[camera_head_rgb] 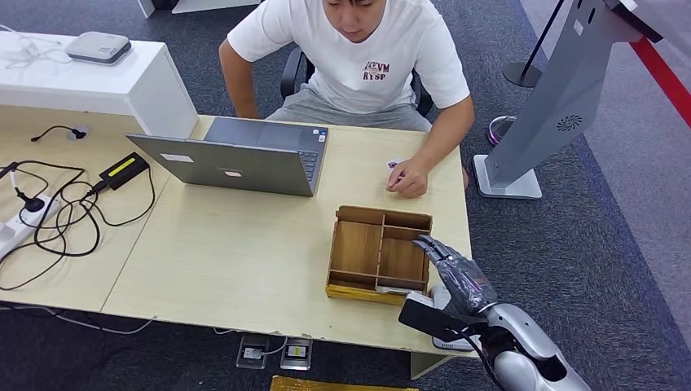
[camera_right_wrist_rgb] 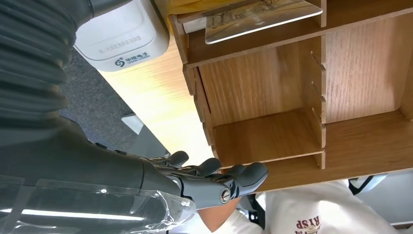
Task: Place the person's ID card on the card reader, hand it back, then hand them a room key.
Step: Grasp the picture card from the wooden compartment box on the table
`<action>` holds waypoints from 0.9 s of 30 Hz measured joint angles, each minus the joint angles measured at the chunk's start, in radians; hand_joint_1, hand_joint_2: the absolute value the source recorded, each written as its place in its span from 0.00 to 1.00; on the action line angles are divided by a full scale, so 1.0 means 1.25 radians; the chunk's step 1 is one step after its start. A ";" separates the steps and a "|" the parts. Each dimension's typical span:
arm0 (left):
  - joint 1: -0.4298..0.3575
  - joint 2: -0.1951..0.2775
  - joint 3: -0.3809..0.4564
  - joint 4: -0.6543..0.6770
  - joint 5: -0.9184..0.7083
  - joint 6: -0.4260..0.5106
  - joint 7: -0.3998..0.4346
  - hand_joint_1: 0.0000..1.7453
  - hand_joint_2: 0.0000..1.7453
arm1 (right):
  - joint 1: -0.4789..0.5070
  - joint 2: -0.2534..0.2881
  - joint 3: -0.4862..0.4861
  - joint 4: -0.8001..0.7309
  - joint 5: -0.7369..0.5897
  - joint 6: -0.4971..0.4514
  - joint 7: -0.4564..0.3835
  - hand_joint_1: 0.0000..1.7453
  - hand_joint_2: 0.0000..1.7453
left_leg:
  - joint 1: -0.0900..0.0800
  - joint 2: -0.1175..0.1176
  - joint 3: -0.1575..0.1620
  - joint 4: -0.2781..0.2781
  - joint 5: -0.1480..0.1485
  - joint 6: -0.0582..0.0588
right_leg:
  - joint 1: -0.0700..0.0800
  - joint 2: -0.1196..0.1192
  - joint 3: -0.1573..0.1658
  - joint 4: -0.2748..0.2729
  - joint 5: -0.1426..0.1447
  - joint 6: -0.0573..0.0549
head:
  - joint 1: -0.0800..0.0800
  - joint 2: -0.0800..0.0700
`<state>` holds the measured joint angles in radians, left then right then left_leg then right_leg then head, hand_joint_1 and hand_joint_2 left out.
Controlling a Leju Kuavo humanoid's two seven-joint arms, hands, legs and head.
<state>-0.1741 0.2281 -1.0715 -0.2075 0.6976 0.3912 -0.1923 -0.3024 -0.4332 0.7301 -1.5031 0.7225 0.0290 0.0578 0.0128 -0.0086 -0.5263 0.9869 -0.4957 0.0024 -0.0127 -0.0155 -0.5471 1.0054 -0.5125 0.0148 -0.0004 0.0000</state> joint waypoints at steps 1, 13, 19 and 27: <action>0.000 0.000 0.000 0.000 0.000 0.000 0.000 0.00 1.00 | 0.000 0.000 0.000 0.001 0.000 0.000 0.000 0.00 1.00 | 0.000 0.000 0.000 0.000 0.000 0.000 | 0.000 0.000 0.000 0.000 0.000 0.000 | 0.000 0.000; 0.000 0.000 -0.001 0.000 0.000 0.000 0.000 0.00 1.00 | -0.007 0.010 0.000 0.005 -0.003 0.007 -0.009 0.00 1.00 | 0.000 0.000 0.000 0.000 0.000 0.000 | 0.000 0.000 0.000 0.000 0.000 0.000 | 0.000 0.000; 0.000 0.000 -0.002 0.000 -0.001 0.000 0.000 0.00 1.00 | -0.017 0.022 0.002 0.013 -0.003 0.010 -0.014 0.00 1.00 | 0.000 0.000 0.000 0.000 0.000 0.000 | 0.000 0.000 0.000 0.000 0.000 0.000 | 0.000 0.000; 0.000 0.000 -0.004 0.000 -0.004 0.001 0.000 0.00 1.00 | -0.026 0.036 0.007 0.019 -0.003 0.011 -0.025 0.00 1.00 | 0.000 0.000 0.000 0.000 0.000 0.000 | 0.000 0.000 0.000 0.000 0.000 0.000 | 0.000 0.000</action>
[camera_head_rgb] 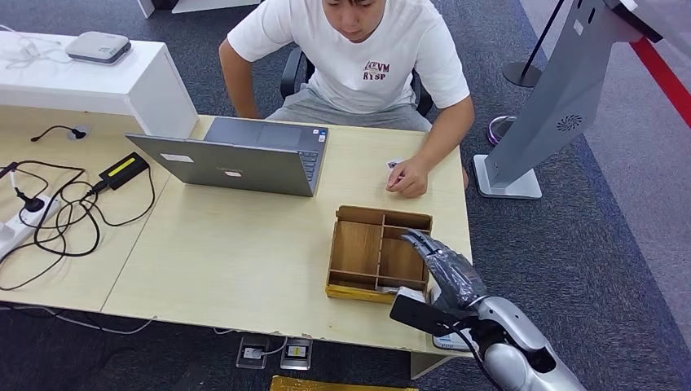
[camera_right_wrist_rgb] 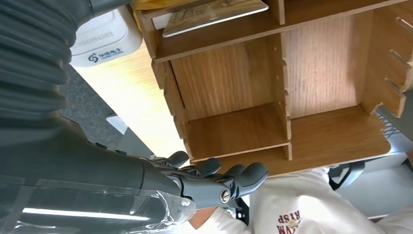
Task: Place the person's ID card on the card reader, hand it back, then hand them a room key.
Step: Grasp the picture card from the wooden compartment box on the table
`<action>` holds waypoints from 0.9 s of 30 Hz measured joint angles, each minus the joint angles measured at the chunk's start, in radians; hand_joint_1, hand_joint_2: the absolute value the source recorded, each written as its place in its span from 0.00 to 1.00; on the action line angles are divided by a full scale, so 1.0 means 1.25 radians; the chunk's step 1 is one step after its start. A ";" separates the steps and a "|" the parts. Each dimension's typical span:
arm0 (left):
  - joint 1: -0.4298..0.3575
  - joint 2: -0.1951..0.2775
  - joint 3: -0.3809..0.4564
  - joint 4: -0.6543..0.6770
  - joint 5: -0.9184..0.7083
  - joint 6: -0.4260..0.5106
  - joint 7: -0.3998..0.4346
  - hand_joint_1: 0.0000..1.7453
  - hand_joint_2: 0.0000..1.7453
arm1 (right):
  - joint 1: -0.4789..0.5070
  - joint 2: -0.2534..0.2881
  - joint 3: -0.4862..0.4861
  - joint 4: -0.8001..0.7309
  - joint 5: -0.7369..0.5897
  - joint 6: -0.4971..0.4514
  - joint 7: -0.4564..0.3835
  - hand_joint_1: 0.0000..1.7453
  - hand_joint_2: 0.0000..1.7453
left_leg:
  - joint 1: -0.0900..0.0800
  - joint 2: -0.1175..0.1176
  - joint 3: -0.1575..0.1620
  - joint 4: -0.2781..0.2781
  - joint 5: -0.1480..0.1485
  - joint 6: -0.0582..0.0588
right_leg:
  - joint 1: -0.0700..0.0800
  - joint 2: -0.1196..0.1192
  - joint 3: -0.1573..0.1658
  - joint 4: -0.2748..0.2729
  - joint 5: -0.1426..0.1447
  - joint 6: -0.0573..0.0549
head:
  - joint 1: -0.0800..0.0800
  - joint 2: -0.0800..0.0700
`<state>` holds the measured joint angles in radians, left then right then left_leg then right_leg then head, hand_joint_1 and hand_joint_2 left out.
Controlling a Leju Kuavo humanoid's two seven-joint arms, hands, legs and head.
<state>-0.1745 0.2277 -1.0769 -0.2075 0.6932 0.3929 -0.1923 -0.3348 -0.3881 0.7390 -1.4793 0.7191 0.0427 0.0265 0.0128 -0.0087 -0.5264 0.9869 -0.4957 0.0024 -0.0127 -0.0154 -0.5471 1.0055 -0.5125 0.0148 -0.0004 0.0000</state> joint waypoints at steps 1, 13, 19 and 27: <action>0.000 0.000 0.000 0.000 0.000 0.001 0.000 0.00 1.00 | -0.001 0.002 0.000 0.001 0.001 0.000 -0.002 0.00 1.00 | 0.000 0.000 0.000 0.000 0.000 0.000 | 0.000 0.000 0.000 0.000 0.000 0.000 | 0.000 0.000; 0.000 0.000 -0.002 0.001 -0.013 0.001 0.000 0.00 1.00 | -0.005 0.011 0.001 0.006 0.004 0.002 -0.005 0.00 1.00 | 0.000 0.000 0.000 0.000 0.000 0.000 | 0.000 0.000 0.000 0.000 0.000 0.000 | 0.000 0.000; 0.000 0.003 -0.007 0.001 -0.014 0.002 -0.004 0.00 1.00 | -0.003 0.011 0.001 0.006 0.004 0.005 -0.004 0.00 1.00 | 0.000 0.000 0.000 0.000 0.000 0.000 | 0.000 0.000 0.000 0.000 0.000 0.000 | 0.000 0.000; 0.000 0.007 -0.011 0.001 -0.015 0.002 -0.005 0.00 1.00 | -0.003 0.011 0.001 0.006 0.004 0.007 -0.004 0.00 1.00 | 0.000 0.000 0.000 0.000 0.000 0.000 | 0.000 0.000 0.000 0.000 0.000 0.000 | 0.000 0.000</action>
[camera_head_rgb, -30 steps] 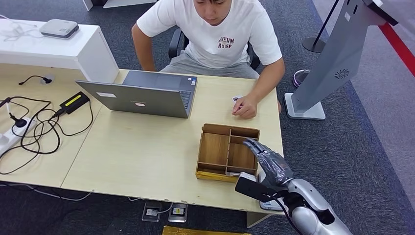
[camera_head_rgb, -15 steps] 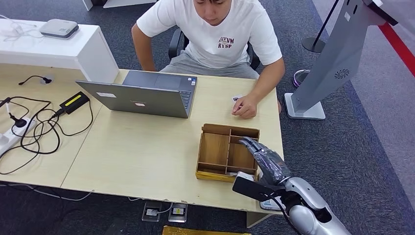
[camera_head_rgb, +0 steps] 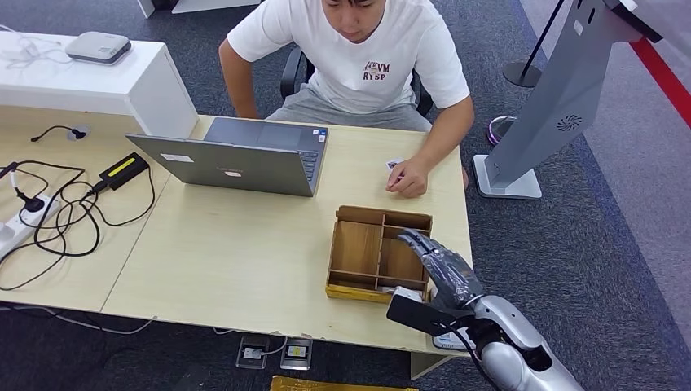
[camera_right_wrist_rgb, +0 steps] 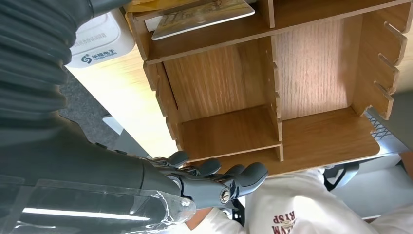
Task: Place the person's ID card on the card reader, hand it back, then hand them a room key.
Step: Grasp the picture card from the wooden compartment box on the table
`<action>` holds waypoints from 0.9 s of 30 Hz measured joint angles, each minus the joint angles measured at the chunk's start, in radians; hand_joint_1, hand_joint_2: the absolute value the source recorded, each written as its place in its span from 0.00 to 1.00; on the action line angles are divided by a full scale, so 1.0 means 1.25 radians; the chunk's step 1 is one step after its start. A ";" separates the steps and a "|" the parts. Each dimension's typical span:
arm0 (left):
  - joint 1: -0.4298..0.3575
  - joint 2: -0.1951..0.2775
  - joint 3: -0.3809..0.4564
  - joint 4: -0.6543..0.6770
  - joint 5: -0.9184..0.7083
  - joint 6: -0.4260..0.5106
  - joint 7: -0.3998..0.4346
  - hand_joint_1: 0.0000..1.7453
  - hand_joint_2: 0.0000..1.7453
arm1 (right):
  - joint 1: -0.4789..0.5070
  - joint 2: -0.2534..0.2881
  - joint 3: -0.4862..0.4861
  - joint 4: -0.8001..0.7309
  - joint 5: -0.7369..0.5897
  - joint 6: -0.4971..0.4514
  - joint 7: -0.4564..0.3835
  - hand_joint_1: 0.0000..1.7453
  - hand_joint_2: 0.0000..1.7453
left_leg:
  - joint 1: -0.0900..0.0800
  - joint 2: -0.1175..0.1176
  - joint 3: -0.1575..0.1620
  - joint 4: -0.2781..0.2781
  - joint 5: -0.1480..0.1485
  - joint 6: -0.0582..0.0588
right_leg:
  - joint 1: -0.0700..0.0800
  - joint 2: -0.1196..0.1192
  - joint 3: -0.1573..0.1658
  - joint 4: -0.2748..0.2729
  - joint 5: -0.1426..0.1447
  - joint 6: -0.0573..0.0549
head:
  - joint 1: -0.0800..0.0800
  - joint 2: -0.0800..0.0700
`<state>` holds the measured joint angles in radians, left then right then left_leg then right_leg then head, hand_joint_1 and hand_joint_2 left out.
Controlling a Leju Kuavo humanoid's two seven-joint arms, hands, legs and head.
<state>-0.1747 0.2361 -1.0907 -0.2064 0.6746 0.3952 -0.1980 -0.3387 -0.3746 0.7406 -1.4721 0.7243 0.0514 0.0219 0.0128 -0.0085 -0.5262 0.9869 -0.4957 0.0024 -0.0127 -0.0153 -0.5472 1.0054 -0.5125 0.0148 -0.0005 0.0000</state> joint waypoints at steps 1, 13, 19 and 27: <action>0.000 0.000 -0.001 0.000 -0.001 0.000 0.000 0.00 1.00 | 0.000 0.000 0.000 0.000 0.000 0.001 0.000 0.00 1.00 | 0.000 0.000 0.000 0.000 0.000 0.000 | 0.000 0.000 0.000 0.000 0.000 0.000 | 0.000 0.000; -0.001 0.003 -0.006 0.000 -0.009 0.000 0.000 0.00 1.00 | 0.000 0.002 0.004 0.007 0.000 0.011 -0.009 0.00 1.00 | 0.000 0.000 0.000 0.000 0.000 0.000 | 0.000 0.000 0.000 0.000 0.000 0.000 | 0.000 0.000; -0.002 0.005 -0.009 0.000 -0.012 -0.001 0.000 0.00 1.00 | 0.000 0.004 0.004 0.014 0.000 0.011 -0.010 0.00 1.00 | 0.000 0.000 0.000 0.000 0.000 0.000 | 0.000 0.000 0.000 0.000 0.000 0.000 | 0.000 0.000; -0.002 0.005 -0.011 0.000 -0.012 -0.001 0.000 0.00 1.00 | 0.001 0.004 0.004 0.020 0.000 0.011 -0.010 0.00 1.00 | 0.000 0.000 0.000 0.000 0.000 0.000 | 0.000 0.000 0.000 0.000 0.000 0.000 | 0.000 0.000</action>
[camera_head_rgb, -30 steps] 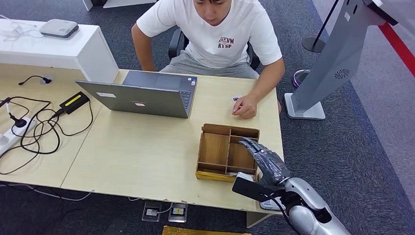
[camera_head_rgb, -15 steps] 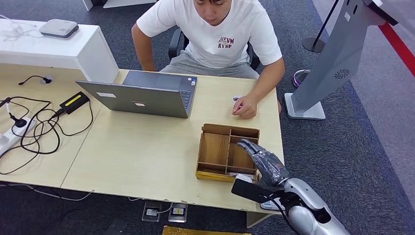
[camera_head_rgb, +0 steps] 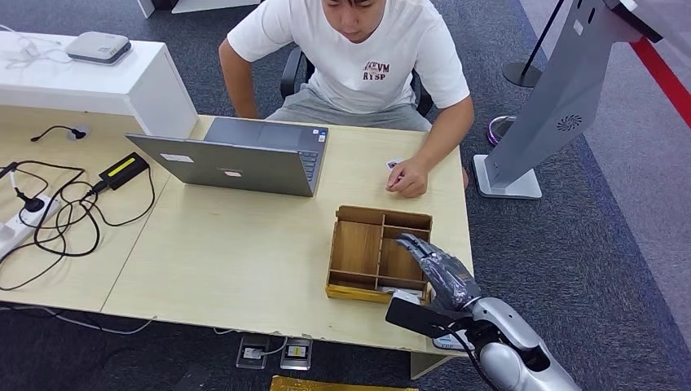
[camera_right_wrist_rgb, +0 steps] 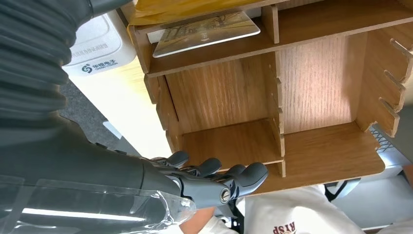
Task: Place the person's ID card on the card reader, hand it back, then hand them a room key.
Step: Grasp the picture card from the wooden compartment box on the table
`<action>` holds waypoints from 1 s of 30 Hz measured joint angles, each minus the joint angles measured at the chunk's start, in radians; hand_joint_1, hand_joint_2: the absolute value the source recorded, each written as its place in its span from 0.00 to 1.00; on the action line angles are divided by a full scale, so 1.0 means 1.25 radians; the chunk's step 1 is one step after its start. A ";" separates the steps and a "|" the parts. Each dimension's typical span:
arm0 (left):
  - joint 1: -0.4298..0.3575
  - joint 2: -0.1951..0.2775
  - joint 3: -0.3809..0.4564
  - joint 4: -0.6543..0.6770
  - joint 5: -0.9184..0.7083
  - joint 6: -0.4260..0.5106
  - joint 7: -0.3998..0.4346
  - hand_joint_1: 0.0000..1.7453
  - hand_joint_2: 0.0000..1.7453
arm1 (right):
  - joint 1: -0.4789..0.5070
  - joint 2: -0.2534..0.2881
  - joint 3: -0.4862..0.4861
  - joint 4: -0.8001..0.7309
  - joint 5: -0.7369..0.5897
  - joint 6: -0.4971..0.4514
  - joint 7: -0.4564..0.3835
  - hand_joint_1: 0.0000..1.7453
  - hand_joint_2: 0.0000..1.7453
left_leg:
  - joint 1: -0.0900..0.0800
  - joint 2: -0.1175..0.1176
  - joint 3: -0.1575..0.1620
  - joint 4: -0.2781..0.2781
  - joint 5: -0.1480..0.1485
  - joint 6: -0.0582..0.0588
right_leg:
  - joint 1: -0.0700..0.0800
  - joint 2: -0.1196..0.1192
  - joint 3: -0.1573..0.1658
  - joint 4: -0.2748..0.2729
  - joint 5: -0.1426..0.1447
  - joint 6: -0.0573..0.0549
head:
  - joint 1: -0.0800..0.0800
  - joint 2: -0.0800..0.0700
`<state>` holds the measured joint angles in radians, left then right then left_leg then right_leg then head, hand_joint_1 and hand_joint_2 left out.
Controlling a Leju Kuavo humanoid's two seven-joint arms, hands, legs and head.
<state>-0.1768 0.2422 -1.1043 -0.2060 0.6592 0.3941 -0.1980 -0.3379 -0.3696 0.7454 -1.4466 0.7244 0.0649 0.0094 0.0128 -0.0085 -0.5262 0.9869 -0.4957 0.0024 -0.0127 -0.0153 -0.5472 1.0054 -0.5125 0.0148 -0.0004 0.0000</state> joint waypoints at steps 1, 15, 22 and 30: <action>0.000 0.000 0.000 0.000 0.000 0.000 0.000 0.00 1.00 | 0.000 0.000 0.000 0.000 0.000 0.000 0.000 0.00 1.00 | 0.000 0.000 0.000 0.000 0.000 0.000 | 0.000 0.000 0.000 0.000 0.000 0.000 | 0.000 0.000; 0.000 0.000 -0.001 0.000 0.006 0.000 0.000 0.00 1.00 | 0.009 0.000 0.000 0.004 0.000 0.000 -0.001 0.00 1.00 | 0.000 0.000 0.000 0.000 0.000 0.000 | 0.000 0.000 0.000 0.000 0.000 0.000 | 0.000 0.000; 0.000 0.000 -0.001 0.000 0.007 0.000 0.000 0.00 1.00 | 0.010 0.000 0.000 0.004 0.002 0.000 -0.003 0.00 1.00 | 0.000 0.000 0.000 0.000 0.000 0.000 | 0.000 0.000 0.000 0.000 0.000 0.000 | 0.000 0.000; 0.000 0.000 -0.001 0.002 0.009 0.001 0.000 0.00 1.00 | 0.015 0.000 0.000 0.004 0.005 0.000 -0.005 0.32 1.00 | 0.000 0.000 0.000 0.000 0.000 0.000 | 0.000 0.000 0.000 0.000 0.000 0.000 | 0.000 0.000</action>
<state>-0.1764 0.2422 -1.1060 -0.2037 0.6699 0.3948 -0.1980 -0.3195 -0.3700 0.7453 -1.4412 0.7311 0.0649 0.0028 0.0128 -0.0085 -0.5261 0.9869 -0.4957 0.0024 -0.0127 -0.0153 -0.5472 1.0054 -0.5125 0.0148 -0.0004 0.0000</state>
